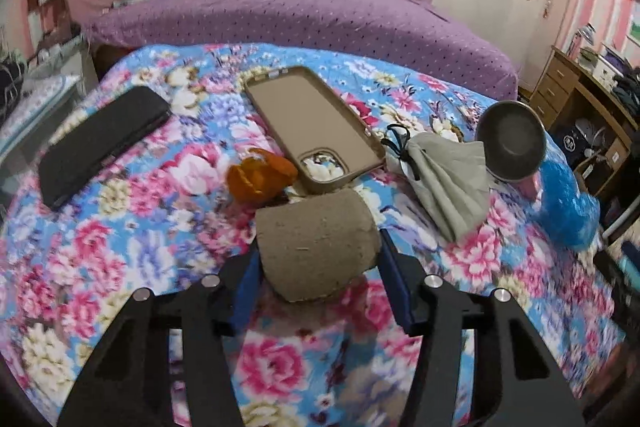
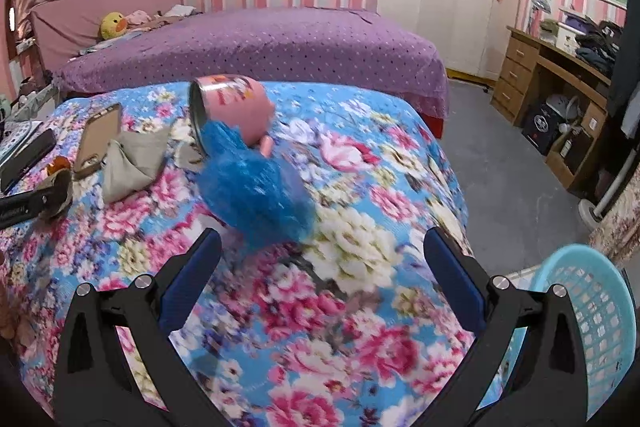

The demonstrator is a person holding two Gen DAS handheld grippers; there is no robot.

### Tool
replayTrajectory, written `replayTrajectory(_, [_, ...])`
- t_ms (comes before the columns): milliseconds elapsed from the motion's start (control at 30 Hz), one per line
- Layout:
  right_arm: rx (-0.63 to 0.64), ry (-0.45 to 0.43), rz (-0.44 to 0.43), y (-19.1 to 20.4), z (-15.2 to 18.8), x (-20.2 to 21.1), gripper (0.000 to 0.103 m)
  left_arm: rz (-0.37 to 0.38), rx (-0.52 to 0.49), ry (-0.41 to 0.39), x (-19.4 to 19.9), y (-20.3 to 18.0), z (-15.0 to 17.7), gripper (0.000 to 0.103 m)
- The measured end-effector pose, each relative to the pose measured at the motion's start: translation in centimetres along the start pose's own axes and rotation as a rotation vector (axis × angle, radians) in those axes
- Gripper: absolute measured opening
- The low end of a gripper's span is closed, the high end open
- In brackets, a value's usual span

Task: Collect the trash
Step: 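Grasp the brown paper roll with the left tool while the right tool grasps the blue plastic bag, then carry the paper roll in the left tool and the blue bag in the right tool over the basket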

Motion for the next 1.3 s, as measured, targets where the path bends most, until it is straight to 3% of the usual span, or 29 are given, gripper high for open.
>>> replayTrajectory(167, [0.002,0.002,-0.051,1.3,-1.4,-1.7,0.095,-0.034,-0.051,-0.042,2.0,1.7,0.6,0.054])
replayTrajectory(267, [-0.005,0.07,-0.096,1.9,-1.3,-3.6,0.078,-0.044,-0.043,-0.038,1.6,2.5,0.4,0.054])
replayTrajectory(333, [0.009,0.108,-0.126,2.4,-0.9,-4.5,0.053,-0.057,-0.042,-0.041,1.4,2.9,0.3,0.054])
replayTrajectory(433, [0.007,0.085,-0.142,2.3,-1.0,-3.9,0.035,-0.055,-0.032,-0.04,1.2,3.0,0.2,0.054])
replayTrajectory(500, [0.005,0.064,-0.136,1.9,-1.1,-3.1,0.03,-0.05,-0.034,-0.045,1.4,2.8,0.1,0.054])
replayTrajectory(867, [0.025,-0.018,-0.097,-0.3,-0.3,2.2,0.028,-0.021,-0.063,-0.1,4.5,0.3,0.7,0.054])
replayTrajectory(1100, [0.065,-0.021,-0.085,-1.0,1.3,5.3,0.028,0.003,-0.055,-0.142,7.4,-1.0,1.2,0.054])
replayTrajectory(1300, [0.05,-0.047,-0.072,-1.5,2.6,8.3,0.028,0.01,-0.029,-0.134,9.2,-1.1,3.6,0.054])
Point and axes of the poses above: each gripper's, at about its wrist camera, not at the fingertips, and x roughly against the way its jaws point, y to its left, z to its underside, the point moved 3 cm from there along -x, roughly the way its jaws point, and after that the axes turned 1 degree about -y, right-handed, at the moved point
